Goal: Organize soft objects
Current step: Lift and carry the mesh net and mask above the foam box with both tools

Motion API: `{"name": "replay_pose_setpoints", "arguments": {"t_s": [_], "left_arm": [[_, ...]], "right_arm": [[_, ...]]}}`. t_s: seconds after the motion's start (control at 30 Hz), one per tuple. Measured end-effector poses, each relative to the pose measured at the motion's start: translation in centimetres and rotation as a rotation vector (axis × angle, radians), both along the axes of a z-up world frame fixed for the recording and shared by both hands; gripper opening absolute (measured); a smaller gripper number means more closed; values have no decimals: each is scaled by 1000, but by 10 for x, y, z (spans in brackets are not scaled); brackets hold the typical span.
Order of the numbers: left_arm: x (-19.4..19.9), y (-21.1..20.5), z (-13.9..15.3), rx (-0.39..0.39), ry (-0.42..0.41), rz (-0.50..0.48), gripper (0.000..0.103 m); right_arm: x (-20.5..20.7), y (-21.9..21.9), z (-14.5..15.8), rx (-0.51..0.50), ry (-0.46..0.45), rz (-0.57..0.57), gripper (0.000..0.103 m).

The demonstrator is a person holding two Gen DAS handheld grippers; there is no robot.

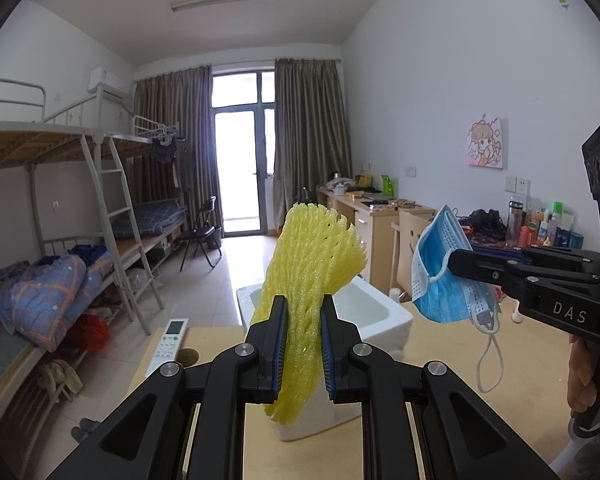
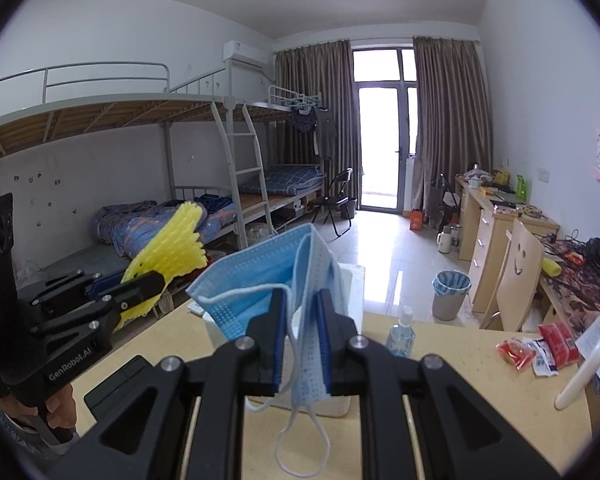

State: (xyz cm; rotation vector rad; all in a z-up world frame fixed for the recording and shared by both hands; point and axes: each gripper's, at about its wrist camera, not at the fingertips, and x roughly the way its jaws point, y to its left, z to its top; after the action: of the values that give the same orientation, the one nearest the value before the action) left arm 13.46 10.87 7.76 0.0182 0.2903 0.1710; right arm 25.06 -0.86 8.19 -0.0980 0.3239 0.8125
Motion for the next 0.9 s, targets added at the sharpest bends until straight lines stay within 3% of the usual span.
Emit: {"name": "replay_pose_setpoints", "arguments": {"t_s": [0.9], "left_arm": [[77,29,-5,-19,48,18,17]], "right_arm": [[62,51,-4,-18,38,12,18]]}}
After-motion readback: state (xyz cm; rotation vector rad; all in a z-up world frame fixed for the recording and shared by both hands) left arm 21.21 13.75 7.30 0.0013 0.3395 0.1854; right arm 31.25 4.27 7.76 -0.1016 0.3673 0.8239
